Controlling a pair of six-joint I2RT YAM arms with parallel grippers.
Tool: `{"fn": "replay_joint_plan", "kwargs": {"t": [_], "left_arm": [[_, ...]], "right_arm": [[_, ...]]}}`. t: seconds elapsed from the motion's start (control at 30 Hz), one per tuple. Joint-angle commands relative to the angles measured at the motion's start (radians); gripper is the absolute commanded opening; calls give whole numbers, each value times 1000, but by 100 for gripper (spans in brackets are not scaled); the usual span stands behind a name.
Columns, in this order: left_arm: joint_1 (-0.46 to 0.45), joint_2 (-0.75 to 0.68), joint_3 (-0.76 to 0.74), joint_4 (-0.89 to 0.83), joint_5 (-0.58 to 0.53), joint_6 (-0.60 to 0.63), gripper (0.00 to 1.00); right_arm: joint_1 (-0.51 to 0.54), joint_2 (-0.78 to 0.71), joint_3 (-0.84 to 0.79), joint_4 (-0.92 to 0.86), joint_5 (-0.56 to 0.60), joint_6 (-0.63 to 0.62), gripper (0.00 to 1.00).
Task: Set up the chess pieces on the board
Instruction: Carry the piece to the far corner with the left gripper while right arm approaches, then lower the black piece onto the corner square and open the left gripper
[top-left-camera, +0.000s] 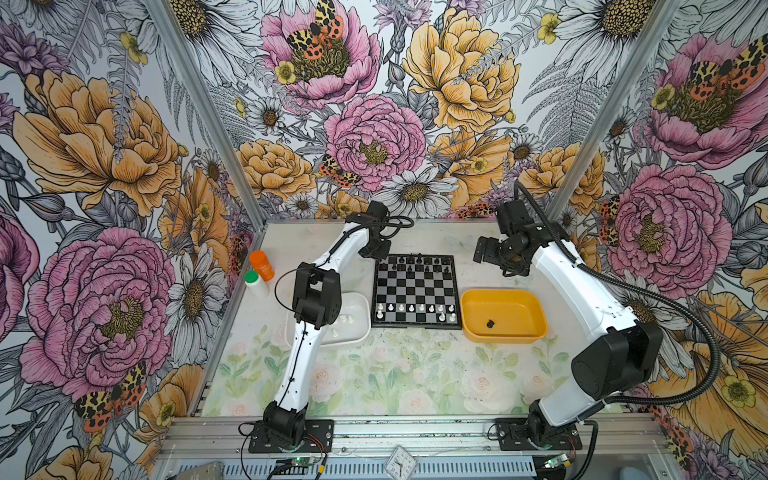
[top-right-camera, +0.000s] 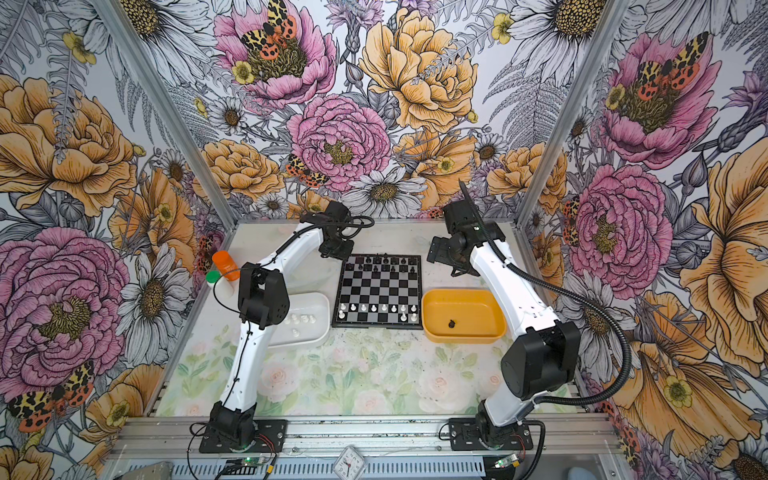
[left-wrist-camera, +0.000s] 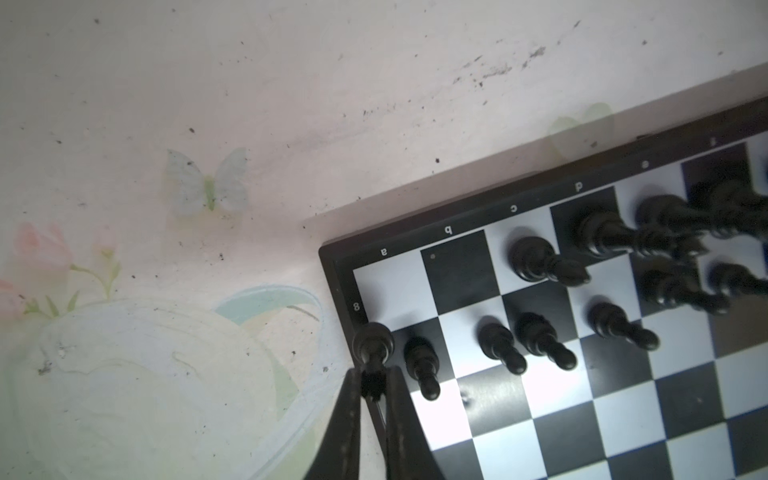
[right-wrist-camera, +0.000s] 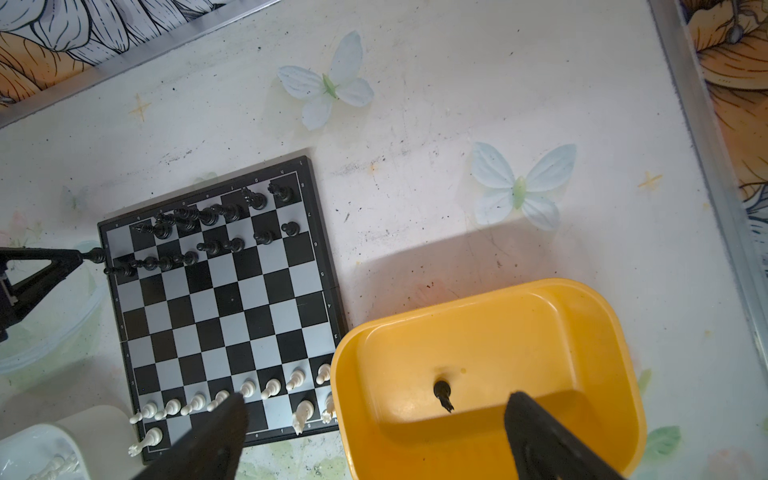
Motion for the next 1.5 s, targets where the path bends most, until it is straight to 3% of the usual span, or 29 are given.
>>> {"fn": "replay_joint_plan", "kwargs": {"t": [0.0, 0.8, 1.03, 1.2, 1.47], "left_arm": [[-2, 13, 54, 10, 29, -22, 4], [-17, 67, 107, 10, 63, -33, 6], [-17, 72, 114, 11, 53, -31, 13], [-18, 72, 122, 10, 43, -31, 30], [-27, 34, 129, 10, -7, -26, 36]], "right_arm": [[7, 11, 30, -3, 24, 14, 98], [6, 34, 56, -22, 35, 1, 98], [5, 26, 53, -28, 41, 1, 99], [5, 21, 52, -33, 49, -1, 99], [-1, 4, 56, -40, 61, -2, 100]]}}
